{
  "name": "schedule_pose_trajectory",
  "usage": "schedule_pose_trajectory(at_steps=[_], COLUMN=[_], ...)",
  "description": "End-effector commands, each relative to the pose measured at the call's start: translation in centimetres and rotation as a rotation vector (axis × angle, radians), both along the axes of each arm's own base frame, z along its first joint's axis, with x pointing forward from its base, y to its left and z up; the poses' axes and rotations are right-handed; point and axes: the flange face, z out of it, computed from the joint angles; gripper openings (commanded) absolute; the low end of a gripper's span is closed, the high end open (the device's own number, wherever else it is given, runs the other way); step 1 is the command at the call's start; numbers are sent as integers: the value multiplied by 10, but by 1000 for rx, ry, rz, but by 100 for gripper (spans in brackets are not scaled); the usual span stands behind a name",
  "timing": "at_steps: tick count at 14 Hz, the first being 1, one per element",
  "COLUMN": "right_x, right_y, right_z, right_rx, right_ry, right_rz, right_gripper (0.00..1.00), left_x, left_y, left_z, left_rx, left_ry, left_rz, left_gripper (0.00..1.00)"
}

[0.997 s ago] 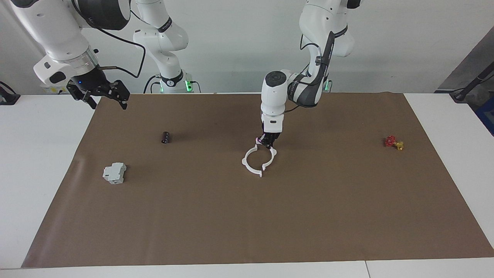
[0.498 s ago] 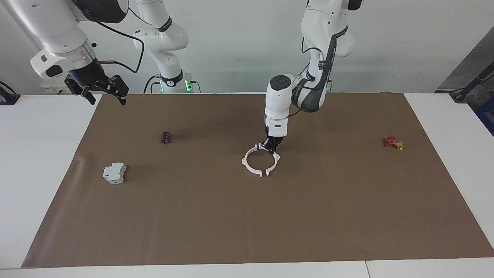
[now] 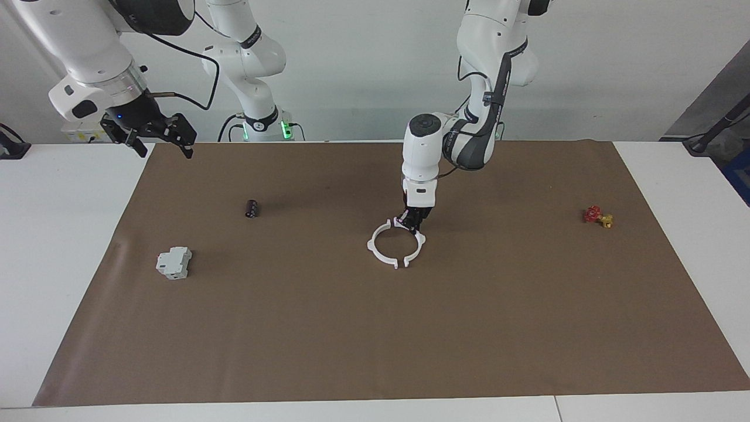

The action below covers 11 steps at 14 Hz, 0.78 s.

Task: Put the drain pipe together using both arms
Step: 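Align the held half-ring's ends with the placed half-ring using the left gripper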

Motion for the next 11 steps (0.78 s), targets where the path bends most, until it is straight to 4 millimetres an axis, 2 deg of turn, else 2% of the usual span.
schedule_pose_trajectory(at_steps=[1,5,11], right_x=[-8,-7,-2], right_y=[2,2,0], right_z=[1,2,3], right_rx=[17,6,9], right_ry=[-7,-17,-50], right_rz=[-2,1,-9], right_gripper=[100,100,100], left_x=[4,11,9], left_y=[-6,-11,-12], left_z=[1,7,6], left_rx=[19,72,116], left_ry=[-6,-9,-26], left_rz=[25,47,11], left_gripper=[6,6,6])
